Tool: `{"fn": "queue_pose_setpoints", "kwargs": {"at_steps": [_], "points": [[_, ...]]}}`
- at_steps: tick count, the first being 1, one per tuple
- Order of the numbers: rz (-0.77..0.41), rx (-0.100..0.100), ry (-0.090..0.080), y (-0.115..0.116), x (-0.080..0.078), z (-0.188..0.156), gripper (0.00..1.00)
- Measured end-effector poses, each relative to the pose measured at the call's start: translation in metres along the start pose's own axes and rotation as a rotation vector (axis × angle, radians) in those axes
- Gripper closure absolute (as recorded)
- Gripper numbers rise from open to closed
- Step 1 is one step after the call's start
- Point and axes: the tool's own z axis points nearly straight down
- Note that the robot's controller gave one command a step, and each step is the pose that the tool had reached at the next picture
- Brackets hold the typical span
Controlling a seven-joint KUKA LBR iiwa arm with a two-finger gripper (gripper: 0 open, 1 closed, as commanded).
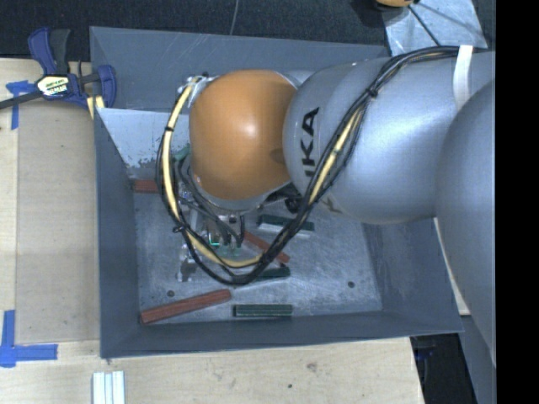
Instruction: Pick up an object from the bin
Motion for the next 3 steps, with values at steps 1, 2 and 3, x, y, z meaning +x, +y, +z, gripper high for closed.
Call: {"fn": "queue_pose_setpoints", "kwargs": {"at_steps": [1,2,3], "points": [[-0.066,-0.001,-0.005,-0.010,0.010,0.043,0.00],[-0.089,-0.001,-0.003,-0.038,0.013,0.102,0.00],[0.002,0.008,0.019,-0.030,0.032,0.126,1.00]]}}
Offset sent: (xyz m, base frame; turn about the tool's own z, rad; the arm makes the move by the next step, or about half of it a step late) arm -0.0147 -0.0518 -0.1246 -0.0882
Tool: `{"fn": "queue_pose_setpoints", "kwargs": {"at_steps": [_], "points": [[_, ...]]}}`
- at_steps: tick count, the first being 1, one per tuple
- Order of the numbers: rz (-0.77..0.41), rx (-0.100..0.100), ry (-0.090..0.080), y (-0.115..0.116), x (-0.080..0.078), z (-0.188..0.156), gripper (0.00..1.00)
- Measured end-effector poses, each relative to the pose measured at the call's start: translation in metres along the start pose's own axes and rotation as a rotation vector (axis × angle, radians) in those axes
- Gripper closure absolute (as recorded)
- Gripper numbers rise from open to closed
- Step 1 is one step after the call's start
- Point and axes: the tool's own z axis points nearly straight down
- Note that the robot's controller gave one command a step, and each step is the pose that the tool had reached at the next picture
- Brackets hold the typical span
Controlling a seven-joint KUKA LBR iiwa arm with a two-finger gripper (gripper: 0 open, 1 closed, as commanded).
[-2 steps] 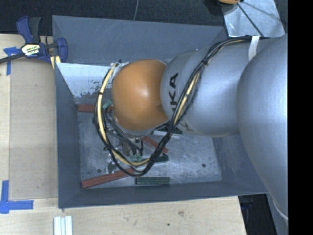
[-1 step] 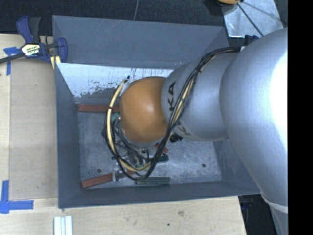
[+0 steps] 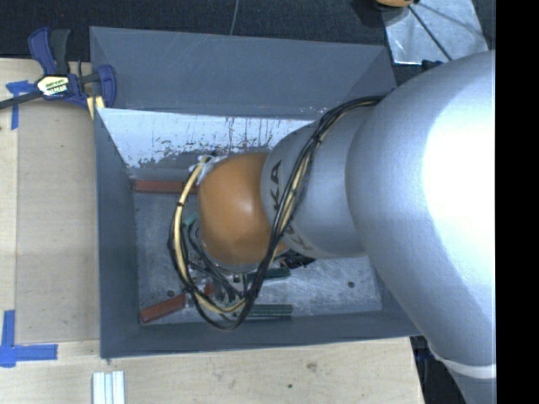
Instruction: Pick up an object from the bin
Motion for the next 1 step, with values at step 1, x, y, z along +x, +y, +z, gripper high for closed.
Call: {"fn": "queue_pose_setpoints", "kwargs": {"at_steps": [1], "points": [[0.009,-0.015,-0.054,-0.0002,-0.0122,-0.0007,0.00]]}}
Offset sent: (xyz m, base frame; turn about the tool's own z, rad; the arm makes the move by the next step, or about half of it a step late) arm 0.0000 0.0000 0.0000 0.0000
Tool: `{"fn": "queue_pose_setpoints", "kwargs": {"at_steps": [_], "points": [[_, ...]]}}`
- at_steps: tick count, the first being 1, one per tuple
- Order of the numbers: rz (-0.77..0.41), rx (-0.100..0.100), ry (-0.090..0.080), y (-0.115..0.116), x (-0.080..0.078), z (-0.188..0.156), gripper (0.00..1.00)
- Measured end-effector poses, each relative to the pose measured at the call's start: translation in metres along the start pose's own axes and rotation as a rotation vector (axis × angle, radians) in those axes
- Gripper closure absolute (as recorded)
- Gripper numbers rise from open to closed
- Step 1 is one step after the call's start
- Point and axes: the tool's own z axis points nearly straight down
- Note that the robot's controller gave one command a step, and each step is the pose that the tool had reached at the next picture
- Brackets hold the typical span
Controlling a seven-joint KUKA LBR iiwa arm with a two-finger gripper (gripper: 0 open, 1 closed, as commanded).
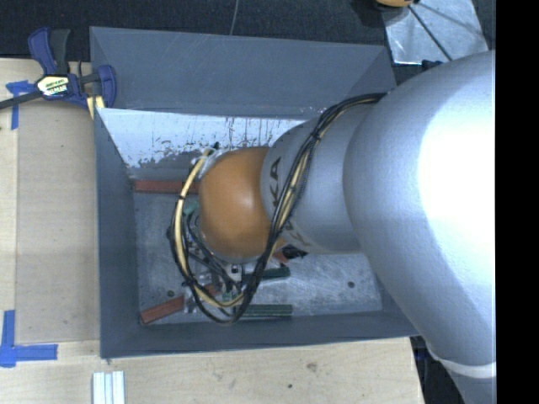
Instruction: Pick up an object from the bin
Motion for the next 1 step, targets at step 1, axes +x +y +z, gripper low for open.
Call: {"fn": "queue_pose_setpoints", "kwargs": {"at_steps": [1], "points": [[-0.012,0.009,0.055,0.0040,0.0138,0.0004,1.00]]}}
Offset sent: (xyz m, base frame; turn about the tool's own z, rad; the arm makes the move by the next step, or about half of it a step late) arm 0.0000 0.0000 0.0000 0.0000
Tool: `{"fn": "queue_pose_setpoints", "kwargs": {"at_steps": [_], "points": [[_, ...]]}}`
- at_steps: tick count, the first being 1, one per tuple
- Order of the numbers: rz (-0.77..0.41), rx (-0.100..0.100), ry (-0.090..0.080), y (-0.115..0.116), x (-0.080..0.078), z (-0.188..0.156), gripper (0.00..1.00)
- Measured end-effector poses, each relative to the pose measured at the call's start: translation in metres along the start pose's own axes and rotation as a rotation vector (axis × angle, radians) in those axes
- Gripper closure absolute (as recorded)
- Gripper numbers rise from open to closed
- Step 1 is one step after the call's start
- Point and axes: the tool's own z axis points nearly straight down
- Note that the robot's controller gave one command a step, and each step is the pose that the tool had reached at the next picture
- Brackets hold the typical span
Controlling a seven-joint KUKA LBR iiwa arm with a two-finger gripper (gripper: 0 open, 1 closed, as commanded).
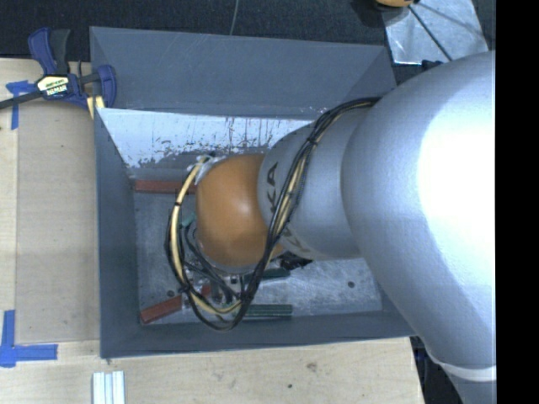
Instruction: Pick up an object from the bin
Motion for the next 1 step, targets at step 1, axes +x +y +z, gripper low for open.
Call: {"fn": "queue_pose_setpoints", "kwargs": {"at_steps": [1], "points": [[0.011,-0.011,-0.055,-0.0020,-0.0131,-0.0011,0.00]]}}
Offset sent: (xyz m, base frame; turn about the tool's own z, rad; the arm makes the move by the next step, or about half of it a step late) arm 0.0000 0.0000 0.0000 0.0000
